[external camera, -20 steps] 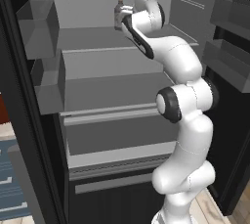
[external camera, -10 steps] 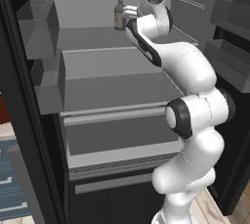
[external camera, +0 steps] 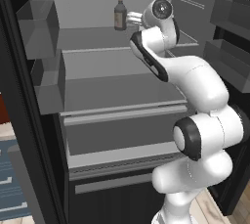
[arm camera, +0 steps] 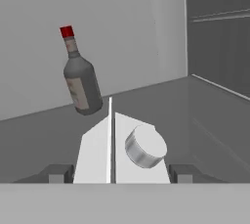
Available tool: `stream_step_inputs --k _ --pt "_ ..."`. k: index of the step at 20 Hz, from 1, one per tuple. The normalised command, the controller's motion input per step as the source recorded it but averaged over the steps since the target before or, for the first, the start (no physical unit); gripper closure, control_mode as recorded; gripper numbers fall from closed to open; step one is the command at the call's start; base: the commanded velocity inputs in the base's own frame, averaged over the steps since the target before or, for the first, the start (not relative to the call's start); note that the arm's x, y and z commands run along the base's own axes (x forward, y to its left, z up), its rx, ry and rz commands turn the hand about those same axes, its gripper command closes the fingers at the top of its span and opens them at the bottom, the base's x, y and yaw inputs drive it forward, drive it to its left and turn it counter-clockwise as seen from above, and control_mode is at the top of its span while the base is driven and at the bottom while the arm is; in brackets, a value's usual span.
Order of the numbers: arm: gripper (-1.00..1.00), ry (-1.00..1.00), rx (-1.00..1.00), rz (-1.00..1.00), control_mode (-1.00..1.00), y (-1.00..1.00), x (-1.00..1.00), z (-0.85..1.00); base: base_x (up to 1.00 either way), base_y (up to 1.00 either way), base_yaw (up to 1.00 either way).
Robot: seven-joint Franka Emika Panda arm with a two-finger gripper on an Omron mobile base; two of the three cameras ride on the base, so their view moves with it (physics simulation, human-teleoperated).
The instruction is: Take out the milk from the fridge and place it on the tray on the counter. Then take the sugar cube near the tray and place it in the tray.
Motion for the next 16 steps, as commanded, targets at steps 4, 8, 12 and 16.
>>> stream_step_inputs --k 4,8,12,16 --pt "1.0 -0.05 0.0 0.0 -1.0 0.0 -0.74 0.28 0.0 0.0 0.0" --pt "1.0 -0.06 0.0 0.0 -1.0 0.0 -0.93 0.38 0.0 0.0 0.0" --pt "1.0 -0.12 0.0 0.0 -1.0 0.0 -1.0 0.38 0.0 0.0 0.0" --pt "1.0 -0.1 0.0 0.0 -1.0 0.0 -1.0 0.11 0.0 0.0 0.0"
